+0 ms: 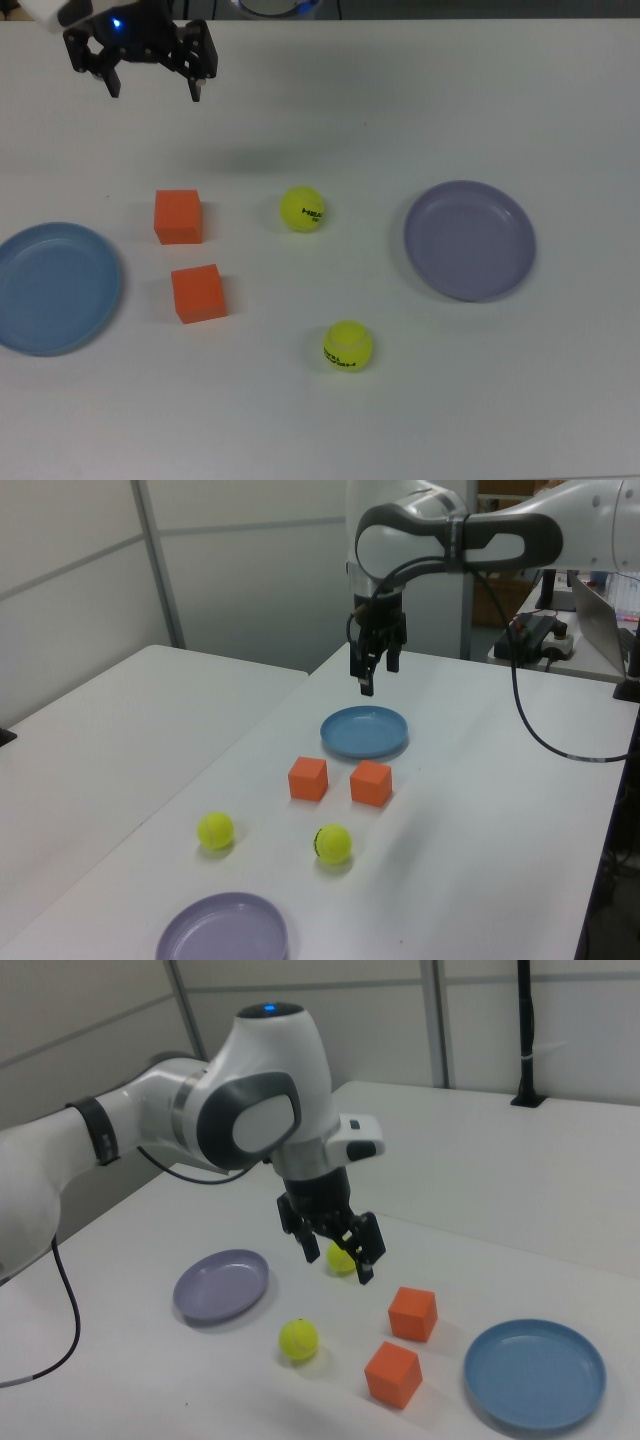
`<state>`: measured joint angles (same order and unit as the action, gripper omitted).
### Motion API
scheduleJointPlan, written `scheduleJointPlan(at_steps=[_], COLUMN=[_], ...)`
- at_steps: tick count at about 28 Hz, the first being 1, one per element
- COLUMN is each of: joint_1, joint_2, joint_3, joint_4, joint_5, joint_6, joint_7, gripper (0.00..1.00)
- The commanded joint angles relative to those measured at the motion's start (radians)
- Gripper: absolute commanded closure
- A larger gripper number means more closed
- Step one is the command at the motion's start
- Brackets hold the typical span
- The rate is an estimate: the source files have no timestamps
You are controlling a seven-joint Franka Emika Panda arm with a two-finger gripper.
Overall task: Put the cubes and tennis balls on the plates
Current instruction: 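Lower the gripper past the blue plate toward the nearer orange cube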
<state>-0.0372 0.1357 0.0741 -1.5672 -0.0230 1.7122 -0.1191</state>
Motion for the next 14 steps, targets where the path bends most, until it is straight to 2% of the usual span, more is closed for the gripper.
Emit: scheduleJointPlan(at_steps=[1,5,6,12,14], joint_1=[-0.003,-0.041,-0.059,-0.076,-0.076], joint_2=[0.005,0.013,0.013,0.015,0.015], joint_3=[-0.013,-0.014,-0.016,-0.017,-0.019], joint_4=[-0.059,-0.091,-0.121,-0.241,-0.258], joint_5=[0.014,0.049,0.072,0.08,0.081], joint_6=[0.035,0.059,0.108,0.268,0.274], joint_7=[-0.14,-0.27,-0.31,-0.317,-0.317], gripper=[0.0,0.0,0.0,0.0,0.0])
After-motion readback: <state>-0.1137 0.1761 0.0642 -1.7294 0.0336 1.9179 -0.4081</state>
